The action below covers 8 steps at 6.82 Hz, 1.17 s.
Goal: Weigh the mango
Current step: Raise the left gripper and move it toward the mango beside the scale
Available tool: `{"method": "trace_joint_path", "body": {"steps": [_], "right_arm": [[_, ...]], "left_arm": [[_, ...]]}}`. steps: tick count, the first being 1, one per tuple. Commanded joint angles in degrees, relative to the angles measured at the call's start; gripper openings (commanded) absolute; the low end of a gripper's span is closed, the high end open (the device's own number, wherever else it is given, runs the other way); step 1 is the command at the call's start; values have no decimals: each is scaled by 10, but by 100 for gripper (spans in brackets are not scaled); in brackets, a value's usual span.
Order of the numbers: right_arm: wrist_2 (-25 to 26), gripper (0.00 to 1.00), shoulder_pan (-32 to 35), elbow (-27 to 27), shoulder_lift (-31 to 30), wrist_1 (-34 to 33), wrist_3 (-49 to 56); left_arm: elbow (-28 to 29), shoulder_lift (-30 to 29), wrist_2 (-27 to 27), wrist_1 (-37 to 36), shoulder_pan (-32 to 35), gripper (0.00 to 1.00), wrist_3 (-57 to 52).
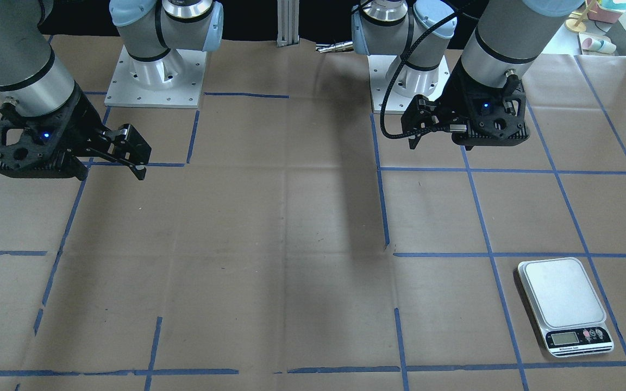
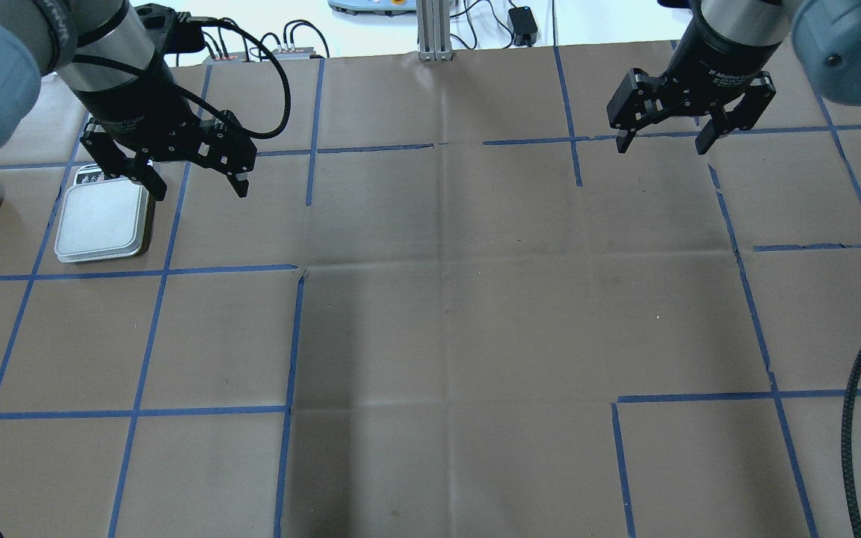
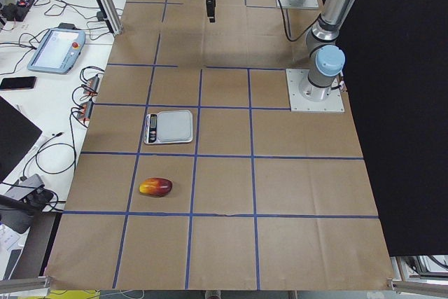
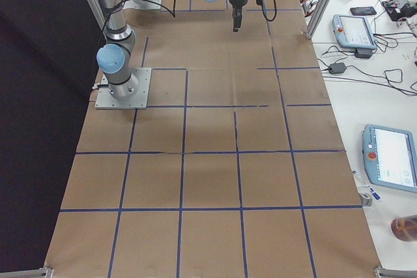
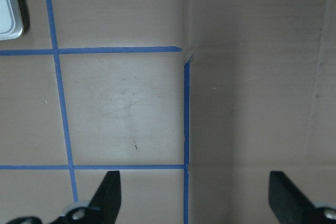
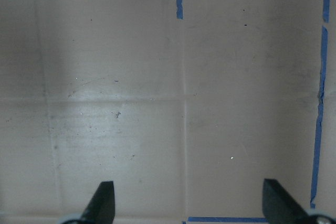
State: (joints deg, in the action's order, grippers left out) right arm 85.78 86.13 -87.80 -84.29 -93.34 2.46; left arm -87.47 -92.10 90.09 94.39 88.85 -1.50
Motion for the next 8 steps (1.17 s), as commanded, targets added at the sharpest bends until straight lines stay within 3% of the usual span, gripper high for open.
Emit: {"method": "trace_joint_path", "body": {"steps": [1, 5, 8], "right_arm": [[0, 100, 0, 0, 0, 0, 0], [0, 100, 0, 0, 0, 0, 0], [0, 100, 0, 0, 0, 0, 0]], "left_arm": [[1, -2, 0, 0, 0, 100, 0], [5, -8, -3, -3, -10, 100, -9], [91, -93, -2, -17, -131, 100, -85]]}}
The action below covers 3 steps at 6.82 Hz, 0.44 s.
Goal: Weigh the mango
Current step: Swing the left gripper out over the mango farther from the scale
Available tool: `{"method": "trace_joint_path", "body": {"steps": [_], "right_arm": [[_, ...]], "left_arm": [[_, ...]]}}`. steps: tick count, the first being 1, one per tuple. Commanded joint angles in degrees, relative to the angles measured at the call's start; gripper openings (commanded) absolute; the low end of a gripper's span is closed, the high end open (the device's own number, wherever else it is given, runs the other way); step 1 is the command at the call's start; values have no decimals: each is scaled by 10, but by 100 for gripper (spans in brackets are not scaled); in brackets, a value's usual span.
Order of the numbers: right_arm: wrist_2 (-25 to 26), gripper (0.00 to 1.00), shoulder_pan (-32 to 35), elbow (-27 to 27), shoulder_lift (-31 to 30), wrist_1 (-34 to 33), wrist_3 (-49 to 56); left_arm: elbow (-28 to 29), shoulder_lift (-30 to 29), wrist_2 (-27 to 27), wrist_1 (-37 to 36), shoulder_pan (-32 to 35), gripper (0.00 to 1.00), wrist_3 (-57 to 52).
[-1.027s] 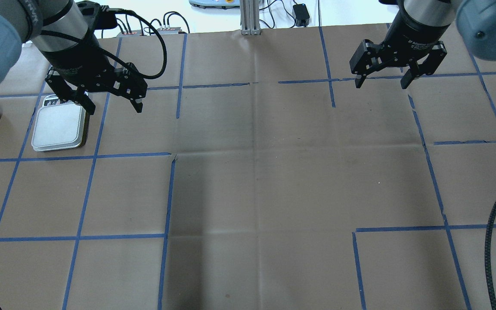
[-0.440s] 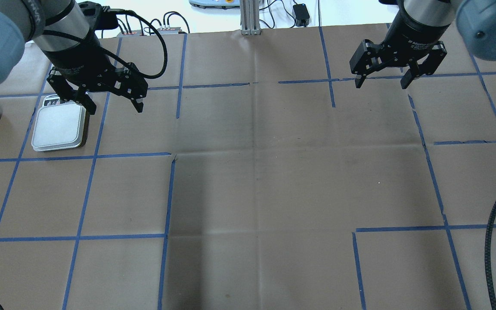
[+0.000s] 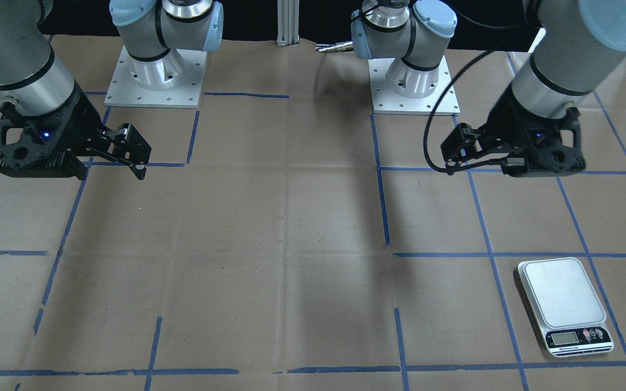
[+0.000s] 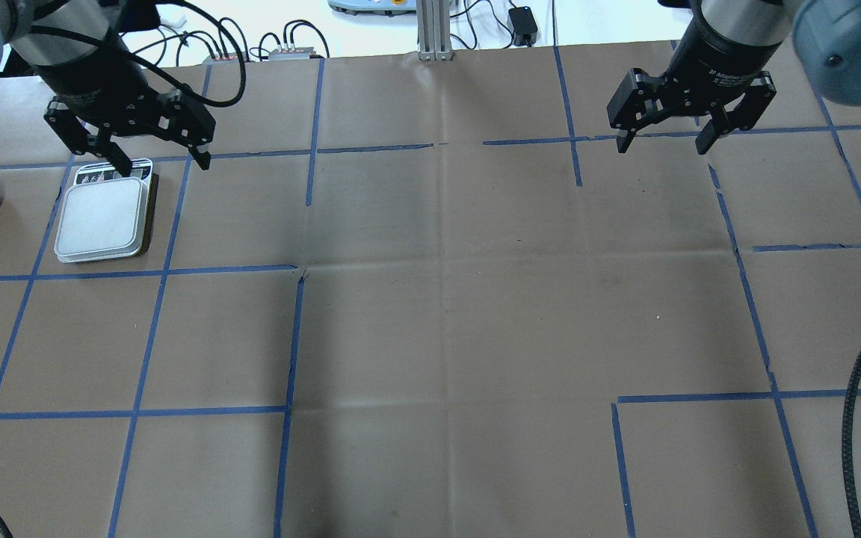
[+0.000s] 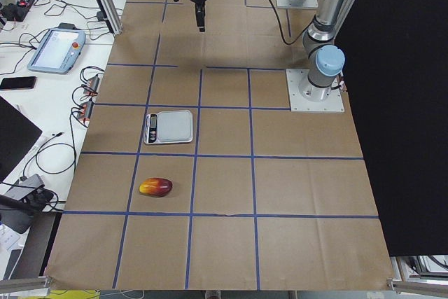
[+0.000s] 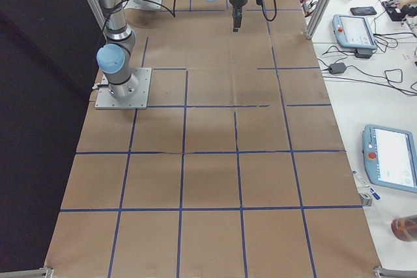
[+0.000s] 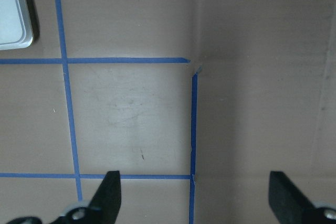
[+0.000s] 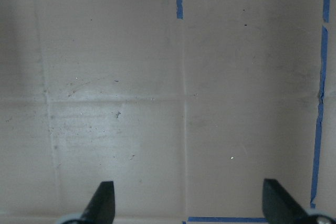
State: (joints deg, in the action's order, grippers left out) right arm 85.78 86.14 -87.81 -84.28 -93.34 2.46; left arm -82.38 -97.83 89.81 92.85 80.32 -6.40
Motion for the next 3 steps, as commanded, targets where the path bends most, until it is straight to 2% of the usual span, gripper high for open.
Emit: {"method": "trace_joint_path", "body": {"steps": [1, 3], "right_arm": [[0, 100, 0, 0, 0, 0, 0], [0, 100, 0, 0, 0, 0, 0]], "left_arm": [[88, -77, 2, -4, -74, 100, -74], [196, -198, 2, -27, -158, 100, -189]]}}
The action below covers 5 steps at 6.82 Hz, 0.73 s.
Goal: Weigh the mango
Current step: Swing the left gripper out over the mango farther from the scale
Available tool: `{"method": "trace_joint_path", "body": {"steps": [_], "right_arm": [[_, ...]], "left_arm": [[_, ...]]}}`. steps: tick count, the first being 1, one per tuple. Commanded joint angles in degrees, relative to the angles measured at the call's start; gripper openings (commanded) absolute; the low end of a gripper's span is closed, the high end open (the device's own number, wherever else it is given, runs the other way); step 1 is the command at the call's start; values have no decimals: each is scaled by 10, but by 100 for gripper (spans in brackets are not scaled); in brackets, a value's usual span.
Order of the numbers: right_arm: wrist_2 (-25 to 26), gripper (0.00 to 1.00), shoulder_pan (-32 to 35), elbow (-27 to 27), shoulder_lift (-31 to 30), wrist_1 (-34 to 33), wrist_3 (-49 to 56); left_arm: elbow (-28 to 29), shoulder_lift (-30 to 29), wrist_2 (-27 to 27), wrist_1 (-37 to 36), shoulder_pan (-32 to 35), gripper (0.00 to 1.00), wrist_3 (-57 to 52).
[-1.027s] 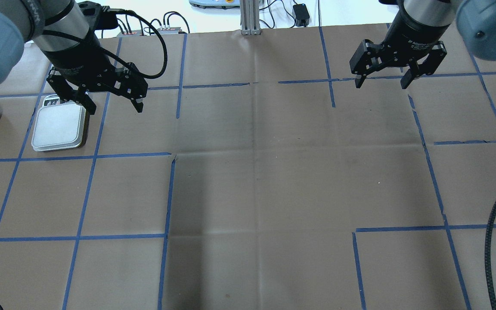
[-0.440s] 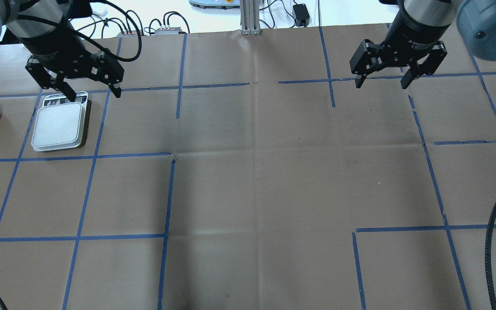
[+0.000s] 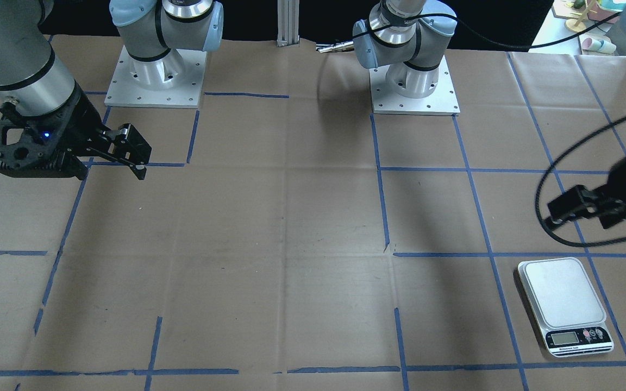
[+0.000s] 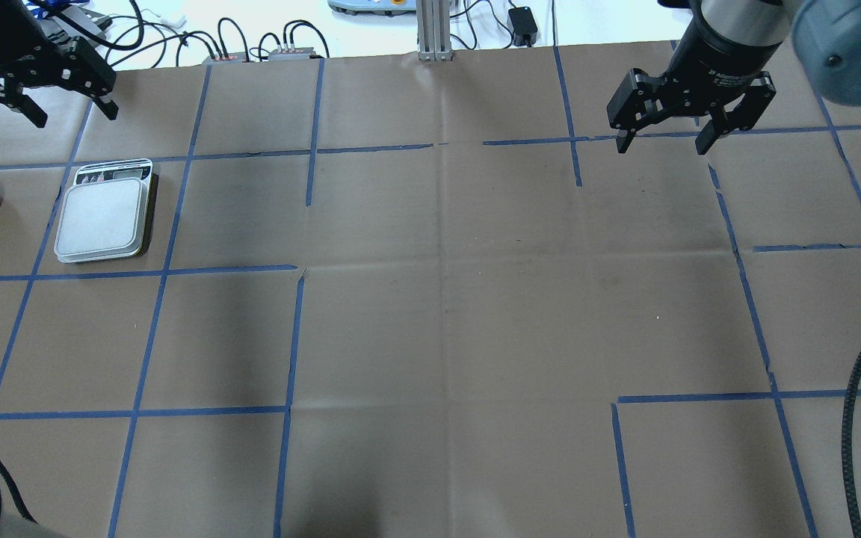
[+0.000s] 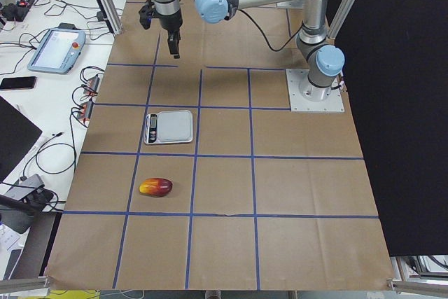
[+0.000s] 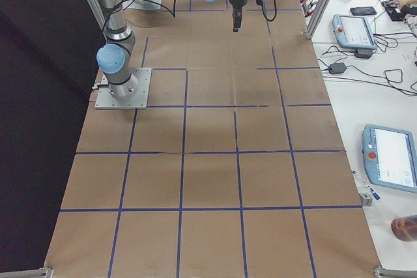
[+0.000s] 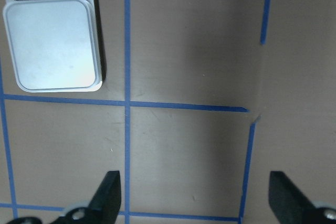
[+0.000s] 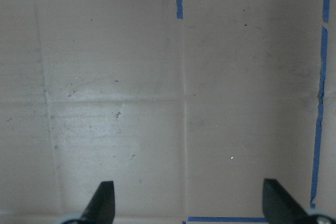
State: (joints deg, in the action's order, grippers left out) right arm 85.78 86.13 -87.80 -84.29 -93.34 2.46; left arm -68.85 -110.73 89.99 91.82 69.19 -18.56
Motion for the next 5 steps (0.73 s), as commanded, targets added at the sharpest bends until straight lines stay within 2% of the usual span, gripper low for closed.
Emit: {"method": "trace_joint_path", "body": {"steps": [1, 3, 5], "right_arm": [[0, 100, 0, 0, 0, 0, 0], [0, 100, 0, 0, 0, 0, 0], [0, 100, 0, 0, 0, 0, 0]], "left_arm": [[110, -128, 1, -40, -79, 100, -143], [181, -210, 1, -74, -139, 100, -257], [214, -267, 6, -101, -176, 100, -317]]}}
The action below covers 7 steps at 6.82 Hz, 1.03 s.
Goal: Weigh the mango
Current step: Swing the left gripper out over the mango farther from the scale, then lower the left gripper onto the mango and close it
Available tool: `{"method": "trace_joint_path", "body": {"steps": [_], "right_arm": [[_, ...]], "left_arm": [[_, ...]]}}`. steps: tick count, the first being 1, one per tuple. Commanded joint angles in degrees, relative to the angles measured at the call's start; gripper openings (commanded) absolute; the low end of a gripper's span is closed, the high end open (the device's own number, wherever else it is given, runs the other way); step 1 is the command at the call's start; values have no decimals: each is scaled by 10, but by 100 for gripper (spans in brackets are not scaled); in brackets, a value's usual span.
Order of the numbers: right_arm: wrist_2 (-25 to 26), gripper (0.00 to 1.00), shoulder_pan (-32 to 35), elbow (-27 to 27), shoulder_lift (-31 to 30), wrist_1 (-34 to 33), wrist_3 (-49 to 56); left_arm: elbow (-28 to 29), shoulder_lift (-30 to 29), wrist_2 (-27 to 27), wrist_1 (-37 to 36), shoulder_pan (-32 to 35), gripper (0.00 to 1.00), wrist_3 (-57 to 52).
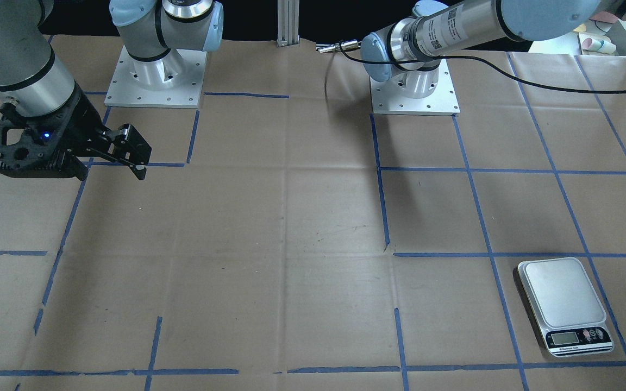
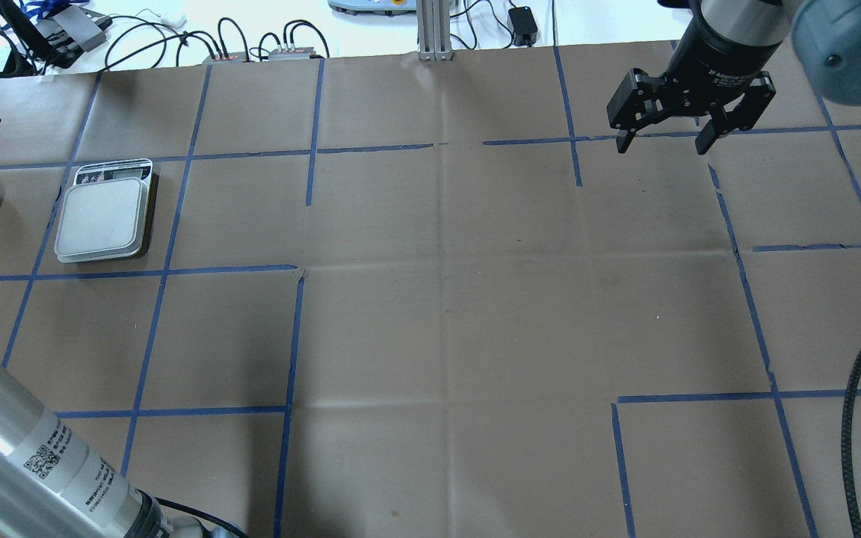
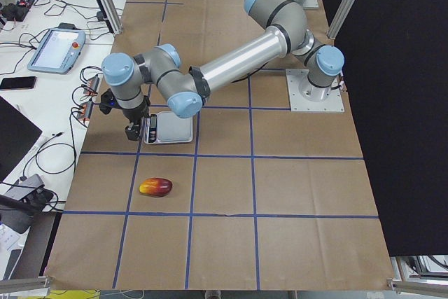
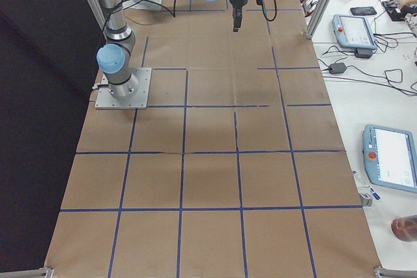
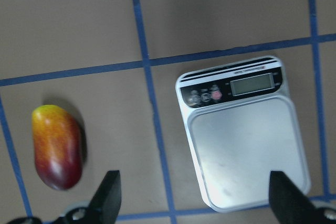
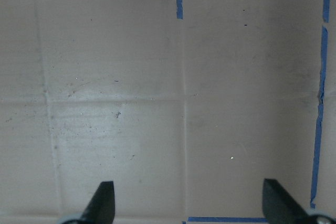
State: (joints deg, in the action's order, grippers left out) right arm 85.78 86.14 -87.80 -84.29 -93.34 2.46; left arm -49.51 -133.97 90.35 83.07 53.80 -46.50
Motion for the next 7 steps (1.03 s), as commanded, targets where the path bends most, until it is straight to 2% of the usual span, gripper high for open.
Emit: {"method": "trace_joint_path", "body": {"steps": [1, 7], "right_arm": [[0, 100, 0, 0, 0, 0, 0], [0, 100, 0, 0, 0, 0, 0]], "left_arm": [[22, -52, 3, -38, -39, 100, -60], [20, -98, 2, -73, -81, 99, -48]]}}
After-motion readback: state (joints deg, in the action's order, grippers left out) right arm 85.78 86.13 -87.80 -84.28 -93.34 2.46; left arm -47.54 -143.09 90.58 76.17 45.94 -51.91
